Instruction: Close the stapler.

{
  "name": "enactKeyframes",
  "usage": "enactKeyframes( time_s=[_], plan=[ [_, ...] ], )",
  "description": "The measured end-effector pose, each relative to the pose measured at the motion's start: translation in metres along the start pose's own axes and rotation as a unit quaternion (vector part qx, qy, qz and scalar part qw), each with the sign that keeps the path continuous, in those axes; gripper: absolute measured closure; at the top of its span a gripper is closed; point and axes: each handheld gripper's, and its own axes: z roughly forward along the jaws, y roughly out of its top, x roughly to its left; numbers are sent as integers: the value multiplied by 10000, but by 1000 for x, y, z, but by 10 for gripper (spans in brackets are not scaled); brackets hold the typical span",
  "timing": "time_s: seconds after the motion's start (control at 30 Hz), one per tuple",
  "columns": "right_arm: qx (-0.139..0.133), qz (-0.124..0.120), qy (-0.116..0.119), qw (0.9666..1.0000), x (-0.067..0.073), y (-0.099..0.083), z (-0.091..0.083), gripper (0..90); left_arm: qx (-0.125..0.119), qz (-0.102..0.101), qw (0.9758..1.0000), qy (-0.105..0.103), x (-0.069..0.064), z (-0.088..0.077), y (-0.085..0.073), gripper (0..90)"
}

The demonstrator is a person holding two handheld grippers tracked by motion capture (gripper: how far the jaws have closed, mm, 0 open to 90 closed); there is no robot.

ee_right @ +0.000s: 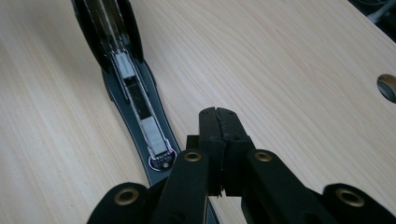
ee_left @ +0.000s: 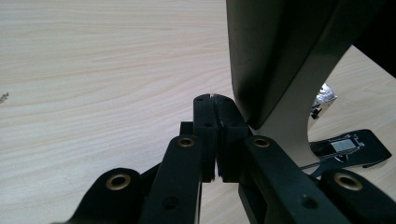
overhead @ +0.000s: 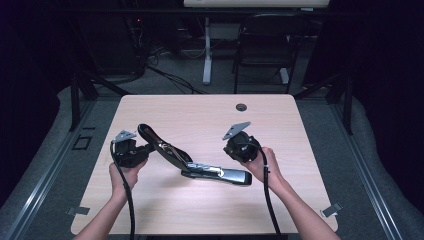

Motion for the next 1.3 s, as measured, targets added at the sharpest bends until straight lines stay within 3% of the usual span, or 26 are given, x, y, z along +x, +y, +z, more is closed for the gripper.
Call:
enactKeyframes(
  time_s=[0.2,0.6,0.9,1.3],
  plan=[
    [-52,-112,13,9999,5,8,1,892,-118,33,9999,-91,-4,-1,1,898],
    [-277,-26,132,9995,9,19,6,888,-175,134,9996,-159,-11,-1,5,900],
    [-293,-253,270,9989,22,31,14,882,-225,211,9992,-249,-17,0,7,900],
    [-685,-287,246,9969,36,54,7,890,-234,416,9981,-384,-34,11,12,898]
  ],
)
